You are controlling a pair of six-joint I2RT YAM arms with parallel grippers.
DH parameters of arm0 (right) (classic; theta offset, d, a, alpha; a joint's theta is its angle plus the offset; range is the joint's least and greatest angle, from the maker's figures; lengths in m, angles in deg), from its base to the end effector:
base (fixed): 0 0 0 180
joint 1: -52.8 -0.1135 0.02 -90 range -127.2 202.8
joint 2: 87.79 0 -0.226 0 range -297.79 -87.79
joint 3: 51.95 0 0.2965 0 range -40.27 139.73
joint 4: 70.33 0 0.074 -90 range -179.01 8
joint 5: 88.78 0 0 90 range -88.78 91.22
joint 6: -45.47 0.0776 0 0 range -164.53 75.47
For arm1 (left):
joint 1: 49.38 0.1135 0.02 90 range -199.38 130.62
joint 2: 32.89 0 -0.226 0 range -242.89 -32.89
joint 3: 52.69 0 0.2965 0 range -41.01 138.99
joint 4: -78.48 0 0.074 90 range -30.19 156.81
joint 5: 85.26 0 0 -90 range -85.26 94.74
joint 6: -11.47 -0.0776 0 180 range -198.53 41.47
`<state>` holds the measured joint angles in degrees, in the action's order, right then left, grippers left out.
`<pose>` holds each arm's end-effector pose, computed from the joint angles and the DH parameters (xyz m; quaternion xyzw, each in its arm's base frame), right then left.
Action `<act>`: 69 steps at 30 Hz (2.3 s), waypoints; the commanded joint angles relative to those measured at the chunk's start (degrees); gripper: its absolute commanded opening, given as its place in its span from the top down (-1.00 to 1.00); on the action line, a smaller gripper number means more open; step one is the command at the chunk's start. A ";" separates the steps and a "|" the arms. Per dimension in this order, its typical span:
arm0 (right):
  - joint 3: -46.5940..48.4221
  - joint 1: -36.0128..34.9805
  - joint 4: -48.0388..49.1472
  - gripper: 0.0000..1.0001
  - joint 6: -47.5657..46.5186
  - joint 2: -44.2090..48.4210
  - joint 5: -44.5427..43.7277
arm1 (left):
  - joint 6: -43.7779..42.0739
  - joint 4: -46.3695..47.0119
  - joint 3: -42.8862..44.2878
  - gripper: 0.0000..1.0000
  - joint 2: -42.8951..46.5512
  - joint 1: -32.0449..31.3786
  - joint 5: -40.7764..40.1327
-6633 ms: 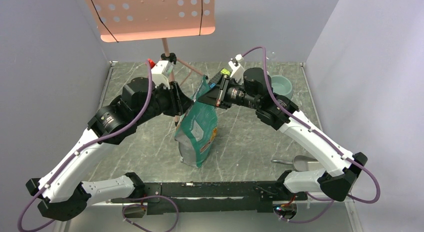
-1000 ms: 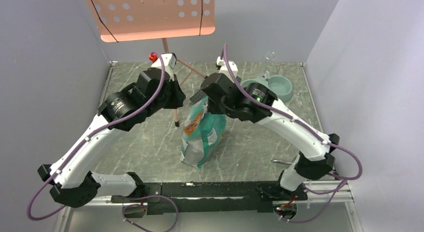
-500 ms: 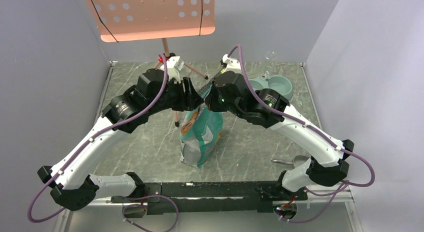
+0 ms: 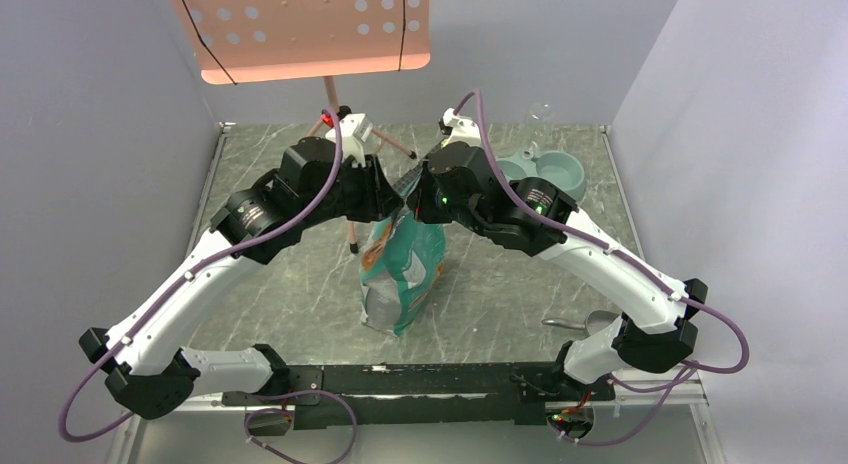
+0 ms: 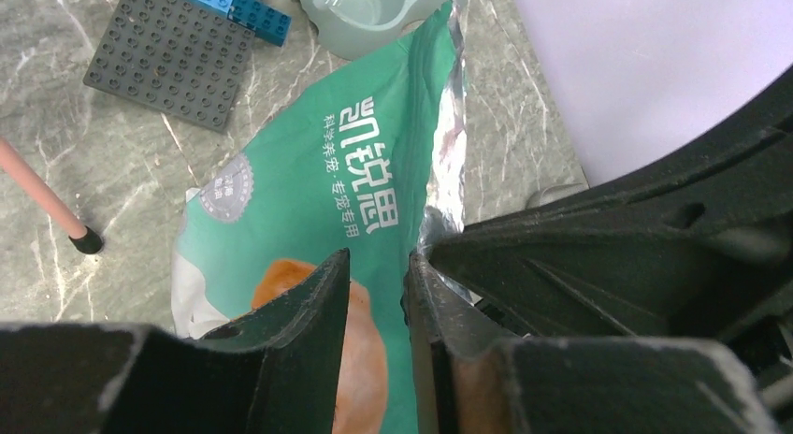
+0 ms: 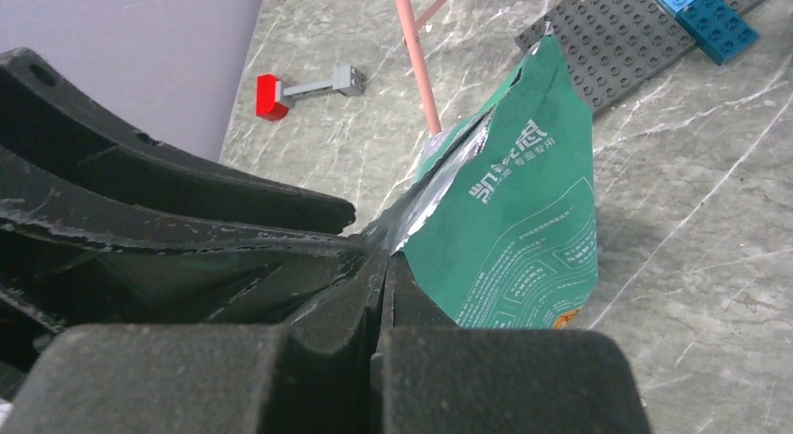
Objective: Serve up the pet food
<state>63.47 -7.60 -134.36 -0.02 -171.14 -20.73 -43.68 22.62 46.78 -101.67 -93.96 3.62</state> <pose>0.2075 0.3065 0.4181 -0.0272 0.8630 0.2762 0.4222 0.2364 -0.2308 0.4110 0.0664 0.8416 -0.3362 0.4176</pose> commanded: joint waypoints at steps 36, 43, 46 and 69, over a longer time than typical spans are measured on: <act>4.77 2.38 -17.55 1.00 16.12 -2.26 -6.09 | -12.36 -10.51 17.56 1.00 -9.26 -9.62 -24.81; 9.40 -1.45 -33.53 1.00 21.33 -4.97 -15.76 | -15.84 -14.59 21.26 1.00 -13.01 -12.02 -38.20; 8.24 -0.72 -33.30 1.00 19.89 -3.83 -15.93 | -16.02 -11.70 19.65 1.00 -10.91 -11.87 -36.28; 2.93 3.09 -1.97 -0.25 4.57 0.39 0.07 | -7.43 -3.14 15.39 1.00 -4.11 -7.55 -9.39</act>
<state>63.82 -4.52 -139.08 5.14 -168.82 -21.67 -52.92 13.75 61.09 -107.61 -101.41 -9.30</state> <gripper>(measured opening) 0.627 0.006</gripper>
